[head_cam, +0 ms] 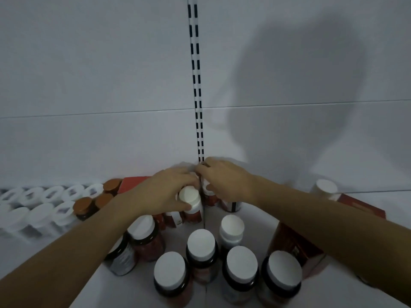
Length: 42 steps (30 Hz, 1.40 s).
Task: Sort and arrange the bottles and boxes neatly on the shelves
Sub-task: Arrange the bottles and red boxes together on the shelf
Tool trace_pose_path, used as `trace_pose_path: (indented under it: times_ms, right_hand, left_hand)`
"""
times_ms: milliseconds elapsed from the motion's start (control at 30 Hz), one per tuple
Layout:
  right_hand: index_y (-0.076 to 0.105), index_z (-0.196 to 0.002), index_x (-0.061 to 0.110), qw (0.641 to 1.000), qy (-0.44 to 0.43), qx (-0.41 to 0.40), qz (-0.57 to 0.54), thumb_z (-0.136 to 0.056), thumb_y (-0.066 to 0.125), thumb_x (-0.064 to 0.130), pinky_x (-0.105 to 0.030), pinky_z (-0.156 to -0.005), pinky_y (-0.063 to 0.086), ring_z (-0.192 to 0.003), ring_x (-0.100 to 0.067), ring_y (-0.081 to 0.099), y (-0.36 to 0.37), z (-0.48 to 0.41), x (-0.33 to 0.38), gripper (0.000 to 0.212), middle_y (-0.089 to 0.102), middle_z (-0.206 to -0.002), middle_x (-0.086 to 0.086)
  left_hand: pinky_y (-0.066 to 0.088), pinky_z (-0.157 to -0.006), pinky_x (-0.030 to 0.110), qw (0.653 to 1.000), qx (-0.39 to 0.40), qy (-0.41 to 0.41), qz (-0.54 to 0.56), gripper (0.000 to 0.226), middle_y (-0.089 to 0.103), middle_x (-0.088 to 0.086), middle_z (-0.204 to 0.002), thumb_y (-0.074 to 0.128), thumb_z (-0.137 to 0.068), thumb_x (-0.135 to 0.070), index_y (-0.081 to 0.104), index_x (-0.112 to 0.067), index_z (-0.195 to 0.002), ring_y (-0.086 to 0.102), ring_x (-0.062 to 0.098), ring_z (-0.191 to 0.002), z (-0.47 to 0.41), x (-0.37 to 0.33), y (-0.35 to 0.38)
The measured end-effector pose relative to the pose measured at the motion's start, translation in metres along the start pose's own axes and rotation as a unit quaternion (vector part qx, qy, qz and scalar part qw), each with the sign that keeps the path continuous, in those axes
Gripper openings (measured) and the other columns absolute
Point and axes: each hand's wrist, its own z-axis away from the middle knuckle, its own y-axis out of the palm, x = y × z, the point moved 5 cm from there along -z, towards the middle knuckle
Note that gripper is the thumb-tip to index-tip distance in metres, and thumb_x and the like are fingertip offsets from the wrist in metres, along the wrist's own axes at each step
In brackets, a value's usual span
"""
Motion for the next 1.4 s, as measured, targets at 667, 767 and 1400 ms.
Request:
trace_pose_path:
  times_ms: [667,767,1400]
  right_hand:
    - [0.059,-0.125,0.018,0.984,0.169,-0.053,0.020,-0.098,0.059,0.026,-0.036,-0.088,0.049,-0.106,-0.022,0.059,-0.055,0.083,-0.084,0.028,0.061,-0.121,0.000]
    - [0.059,-0.123,0.022,0.973,0.229,-0.007,0.031,-0.097,0.059,0.030,-0.034,-0.084,0.049,-0.100,-0.020,0.057,-0.057,0.123,-0.111,0.027,0.059,-0.110,0.002]
    - [0.057,-0.098,0.033,0.960,0.257,0.104,-0.029,-0.099,0.055,0.051,-0.031,-0.078,0.051,-0.084,-0.002,0.055,-0.071,0.329,-0.171,0.019,0.063,-0.098,0.014]
  left_hand:
    - [0.049,-0.083,0.033,0.989,0.034,0.098,-0.103,0.039,0.049,-0.009,-0.114,0.061,-0.094,-0.051,0.057,-0.033,-0.128,0.055,0.013,-0.100,-0.051,-0.042,-0.015]
    - [0.047,-0.085,0.033,0.983,0.055,0.135,-0.110,0.039,0.050,-0.009,-0.119,0.059,-0.095,-0.051,0.054,-0.034,-0.129,0.055,0.014,-0.104,-0.085,-0.073,-0.008]
    - [0.048,-0.095,0.041,0.955,0.233,0.166,-0.079,0.062,0.045,-0.003,-0.127,0.066,-0.093,-0.040,0.034,-0.046,-0.146,0.055,0.019,-0.104,-0.250,-0.209,0.097]
